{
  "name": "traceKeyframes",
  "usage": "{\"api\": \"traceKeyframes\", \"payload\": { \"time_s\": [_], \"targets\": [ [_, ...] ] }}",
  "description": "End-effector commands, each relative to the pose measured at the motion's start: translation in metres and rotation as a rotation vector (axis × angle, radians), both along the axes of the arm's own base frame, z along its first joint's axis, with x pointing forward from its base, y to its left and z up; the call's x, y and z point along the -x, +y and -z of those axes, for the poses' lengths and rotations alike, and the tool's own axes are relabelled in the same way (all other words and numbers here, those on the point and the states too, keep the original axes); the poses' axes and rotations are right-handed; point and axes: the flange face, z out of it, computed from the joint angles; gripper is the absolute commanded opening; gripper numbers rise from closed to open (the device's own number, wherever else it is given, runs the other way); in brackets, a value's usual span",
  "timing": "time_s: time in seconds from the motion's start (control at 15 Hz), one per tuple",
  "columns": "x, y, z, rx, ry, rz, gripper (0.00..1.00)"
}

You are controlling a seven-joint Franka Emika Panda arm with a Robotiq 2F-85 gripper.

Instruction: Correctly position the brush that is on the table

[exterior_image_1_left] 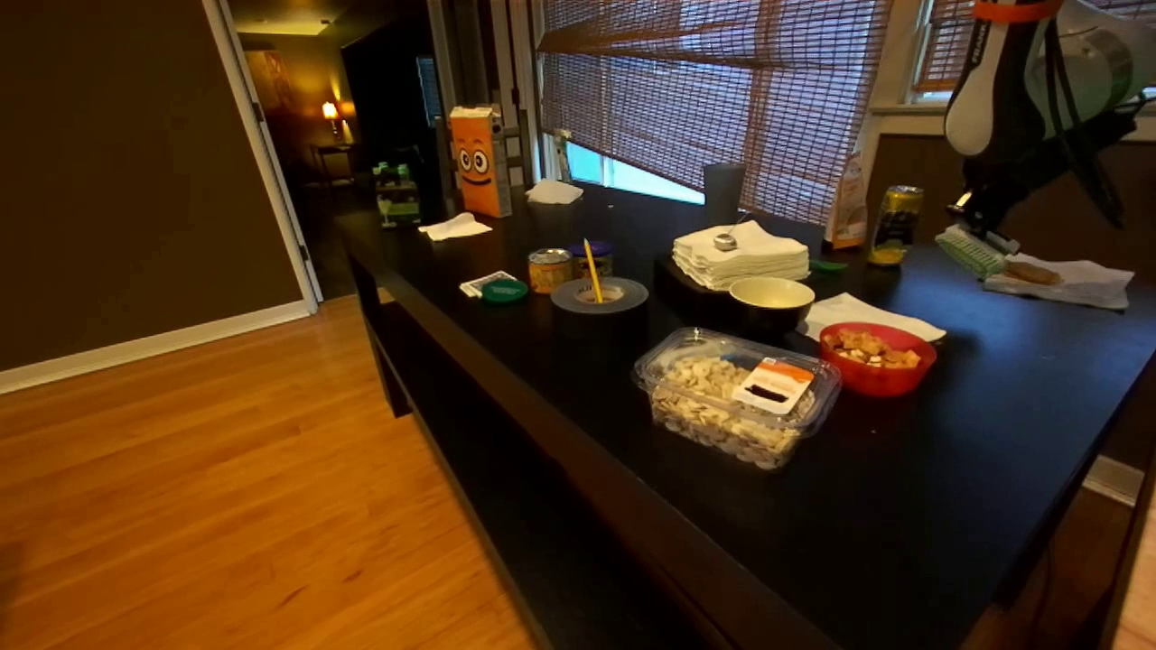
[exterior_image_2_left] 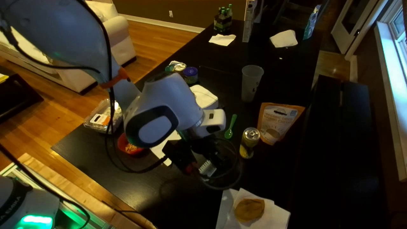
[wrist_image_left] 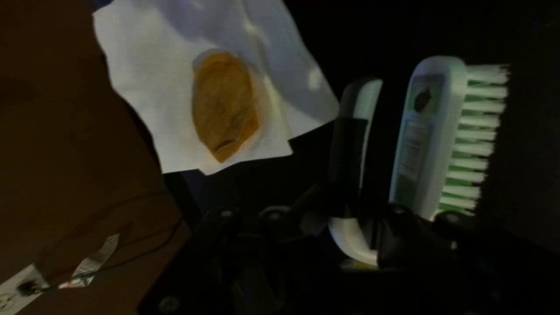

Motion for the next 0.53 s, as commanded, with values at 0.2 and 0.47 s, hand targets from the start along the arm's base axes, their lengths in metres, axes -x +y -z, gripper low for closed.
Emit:
{"api": "traceKeyframes", "payload": {
  "time_s": [0.2,0.47],
  "targets": [
    [-0.009,0.050,-0.017,0.058,0.101,-0.021,0.06],
    [-0.017,0.050,-0.012,0.068,0.101,-0.034,0.22]
  ]
}}
